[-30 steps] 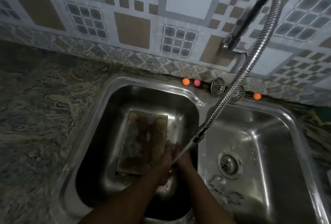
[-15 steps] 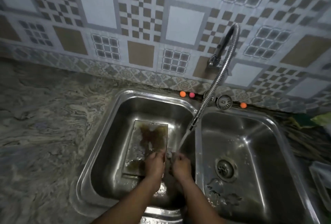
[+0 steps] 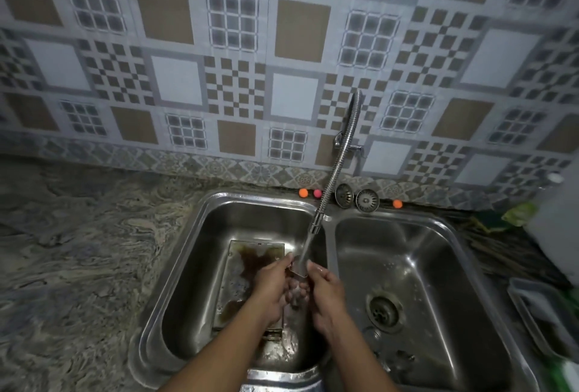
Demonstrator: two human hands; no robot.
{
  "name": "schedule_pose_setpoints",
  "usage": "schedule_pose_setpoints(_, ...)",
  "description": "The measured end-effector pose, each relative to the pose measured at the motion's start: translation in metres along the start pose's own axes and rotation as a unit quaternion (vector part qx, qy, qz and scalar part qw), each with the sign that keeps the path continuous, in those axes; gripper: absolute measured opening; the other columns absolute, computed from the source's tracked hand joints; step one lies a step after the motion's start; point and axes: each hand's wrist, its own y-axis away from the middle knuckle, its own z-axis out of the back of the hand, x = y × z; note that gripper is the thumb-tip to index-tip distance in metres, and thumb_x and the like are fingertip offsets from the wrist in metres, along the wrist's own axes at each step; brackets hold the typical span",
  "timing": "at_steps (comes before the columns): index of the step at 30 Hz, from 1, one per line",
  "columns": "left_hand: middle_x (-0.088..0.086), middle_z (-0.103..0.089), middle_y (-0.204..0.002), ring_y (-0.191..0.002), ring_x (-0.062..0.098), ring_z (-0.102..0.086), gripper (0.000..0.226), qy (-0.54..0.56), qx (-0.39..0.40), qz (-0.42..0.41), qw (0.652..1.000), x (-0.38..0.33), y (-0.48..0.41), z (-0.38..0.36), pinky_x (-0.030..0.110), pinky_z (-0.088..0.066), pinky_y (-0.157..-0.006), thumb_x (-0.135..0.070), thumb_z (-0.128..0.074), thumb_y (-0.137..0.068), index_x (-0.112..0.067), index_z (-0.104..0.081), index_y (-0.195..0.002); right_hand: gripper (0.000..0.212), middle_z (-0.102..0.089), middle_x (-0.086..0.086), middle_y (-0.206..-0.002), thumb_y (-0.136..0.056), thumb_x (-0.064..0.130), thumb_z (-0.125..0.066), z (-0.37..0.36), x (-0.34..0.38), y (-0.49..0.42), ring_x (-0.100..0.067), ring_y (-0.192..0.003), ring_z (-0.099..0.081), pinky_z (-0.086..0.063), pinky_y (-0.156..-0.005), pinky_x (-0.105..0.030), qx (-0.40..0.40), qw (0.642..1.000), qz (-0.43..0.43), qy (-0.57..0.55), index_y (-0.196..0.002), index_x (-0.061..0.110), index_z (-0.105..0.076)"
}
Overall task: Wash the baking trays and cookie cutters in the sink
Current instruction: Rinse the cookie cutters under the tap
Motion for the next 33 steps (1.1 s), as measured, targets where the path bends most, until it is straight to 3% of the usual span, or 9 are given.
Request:
schedule_pose_setpoints(4,0.019,-0.062,-0.073,-0.041,0.017,-0.052,0.022,-0.022,-0.007,-0.037,0.999,-0.001,0.01,-0.005,0.021,-0.038,-0.035,-0.004,-0.057,-0.095,-0.01,-0.067,-0.114,0.013,-0.066,-0.02,-0.072,-0.089,0.014,-0.068,-0.004,0.006,0.012,-0.026,-0.055,-0.059,-0.05,-0.051,-0.031,0.004,0.997,0.076,0.028,-0.086,0.004,-0.061)
schedule_pose_setpoints(7,0.02,-0.071,-0.086,-0.043,0.012,-0.051,0.027,-0.029,-0.045,-0.072,0.996,-0.006,0.008,-0.004,0.02,-0.039,-0.037,0.003,-0.062,-0.09,-0.005,-0.068,-0.116,0.015,-0.069,-0.017,-0.079,-0.086,0.005,-0.07,-0.014,0.012,0.019,-0.026,-0.068,-0.065,-0.054,-0.066,-0.039,0.046,0.988,0.126,0.072,-0.096,0.006,-0.058)
schedule_pose_setpoints(10,0.024,-0.073,-0.098,-0.066,0.018,-0.068,0.023,0.016,-0.038,-0.084,0.996,-0.01,0.01,-0.007,0.019,-0.049,-0.046,0.007,-0.06,-0.089,-0.003,-0.068,-0.108,0.012,-0.072,-0.011,-0.081,-0.088,0.002,-0.066,-0.011,0.017,0.013,-0.022,-0.08,-0.067,-0.054,-0.076,-0.033,0.069,0.969,0.186,0.147,-0.096,0.011,-0.067)
schedule_pose_setpoints(13,0.023,-0.072,-0.102,-0.084,0.025,-0.07,0.019,0.076,0.0,-0.078,0.994,-0.014,0.011,-0.009,0.027,-0.056,-0.061,-0.003,-0.054,-0.095,0.004,-0.068,-0.106,0.014,-0.073,-0.009,-0.082,-0.094,0.013,-0.06,-0.01,0.02,0.008,-0.019,-0.08,-0.068,-0.053,-0.072,-0.027,0.08,0.953,0.213,0.2,-0.086,0.013,-0.072)
schedule_pose_setpoints(17,0.021,-0.072,-0.091,-0.072,0.021,-0.068,0.027,0.057,0.034,-0.086,0.994,-0.018,0.007,-0.013,0.026,-0.056,-0.059,-0.018,-0.063,-0.093,0.007,-0.068,-0.103,0.038,-0.072,-0.006,-0.074,-0.102,0.03,-0.047,-0.019,0.026,0.007,-0.014,-0.069,-0.067,-0.051,-0.064,-0.027,0.067,0.947,0.228,0.216,-0.077,0.013,-0.071)
schedule_pose_setpoints(22,0.023,-0.072,-0.098,-0.084,0.027,-0.071,0.026,0.061,0.034,-0.083,0.994,-0.017,-0.002,-0.017,0.029,-0.056,-0.065,-0.016,-0.065,-0.092,0.006,-0.07,-0.103,0.024,-0.07,-0.004,-0.082,-0.101,0.02,-0.047,-0.017,0.026,0.001,-0.015,-0.079,-0.066,-0.052,-0.071,-0.029,0.087,0.929,0.25,0.257,-0.084,0.017,-0.064)
schedule_pose_setpoints(26,0.017,-0.074,-0.088,-0.077,0.024,-0.069,0.018,0.032,0.026,-0.07,0.997,-0.024,-0.005,-0.02,0.029,-0.052,-0.065,-0.02,-0.068,-0.089,-0.003,-0.074,-0.092,0.023,-0.069,0.007,-0.085,-0.087,0.009,-0.062,-0.012,0.022,-0.006,-0.01,-0.084,-0.064,-0.052,-0.077,-0.03,0.146,0.879,0.334,0.309,-0.075,0.026,-0.071)
schedule_pose_setpoints(31,0.014,-0.074,-0.081,-0.067,0.023,-0.067,0.013,-0.018,0.029,-0.07,0.997,-0.029,-0.006,-0.017,0.029,-0.05,-0.061,-0.01,-0.061,-0.093,-0.003,-0.072,-0.095,0.004,-0.044,0.021,-0.091,-0.079,0.043,-0.067,-0.002,0.015,-0.007,-0.009,-0.097,-0.041,-0.038,-0.084,-0.032,0.044,0.772,0.362,0.52,-0.08,0.04,-0.071)
schedule_pose_setpoints(33,0.014,-0.073,-0.081,-0.066,0.023,-0.066,0.014,0.019,0.019,-0.061,0.998,-0.028,-0.008,-0.016,0.033,-0.052,-0.064,-0.01,-0.058,-0.097,-0.001,-0.069,-0.095,0.008,-0.04,0.02,-0.093,-0.074,0.046,-0.073,-0.001,0.017,0.0,-0.008,-0.096,-0.041,-0.036,-0.082,-0.028,0.008,0.792,0.344,0.505,-0.079,0.041,-0.071)
